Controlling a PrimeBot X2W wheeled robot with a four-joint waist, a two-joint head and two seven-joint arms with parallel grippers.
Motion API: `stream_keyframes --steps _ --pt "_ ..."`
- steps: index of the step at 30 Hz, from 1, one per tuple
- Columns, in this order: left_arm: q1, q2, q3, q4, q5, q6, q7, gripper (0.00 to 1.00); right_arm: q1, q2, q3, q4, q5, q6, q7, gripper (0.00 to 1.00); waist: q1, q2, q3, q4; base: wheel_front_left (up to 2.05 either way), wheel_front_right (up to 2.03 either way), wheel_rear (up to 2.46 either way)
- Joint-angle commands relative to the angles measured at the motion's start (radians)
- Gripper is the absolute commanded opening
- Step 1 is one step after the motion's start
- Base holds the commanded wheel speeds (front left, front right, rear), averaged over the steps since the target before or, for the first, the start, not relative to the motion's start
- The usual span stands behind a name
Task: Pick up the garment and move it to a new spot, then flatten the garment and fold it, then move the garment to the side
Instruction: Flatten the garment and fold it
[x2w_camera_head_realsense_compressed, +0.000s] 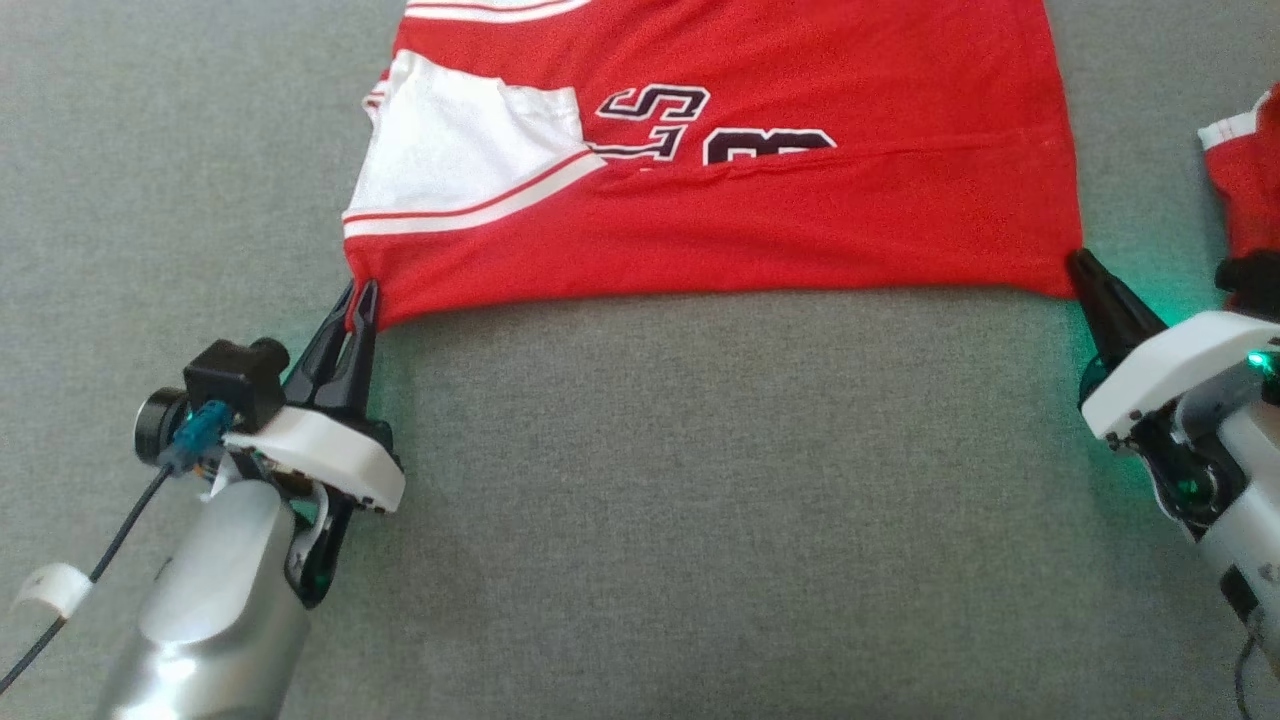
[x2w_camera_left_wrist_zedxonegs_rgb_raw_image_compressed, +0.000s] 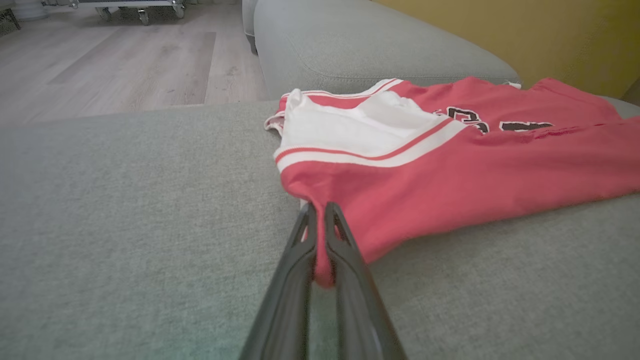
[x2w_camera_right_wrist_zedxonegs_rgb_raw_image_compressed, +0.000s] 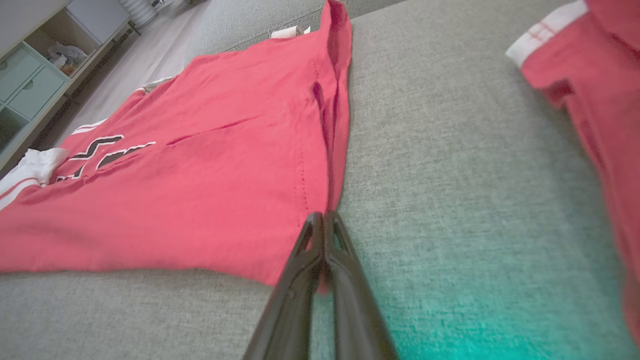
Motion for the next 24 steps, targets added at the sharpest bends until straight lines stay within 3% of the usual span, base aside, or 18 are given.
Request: stream_keyframes --steps 1,17,24 --pt "0.005 0.038 0.026 -0.030 0.008 0.011 -0.001 0.00 0.030 -0.033 0.014 -0.012 -0.006 -0.001 0.001 0.00 -0.0001 0.0000 -0.016 0.005 0.00 0.00 0.00" --pt "0.282 0.041 -0.015 -0.215 -0.001 0.083 0.004 0.00 0.271 -0.203 0.050 -0.203 0.025 -0.001 -0.010 0.00 -0.0001 0.0000 -0.171 0.036 0.00 0.00 0.00" --pt "0.409 0.063 -0.030 -0.322 -0.011 0.112 0.046 0.00 0.381 -0.232 0.030 -0.257 0.000 -0.001 -0.020 0.00 -0.0001 0.0000 -0.204 0.033 0.00 0.00 0.00"
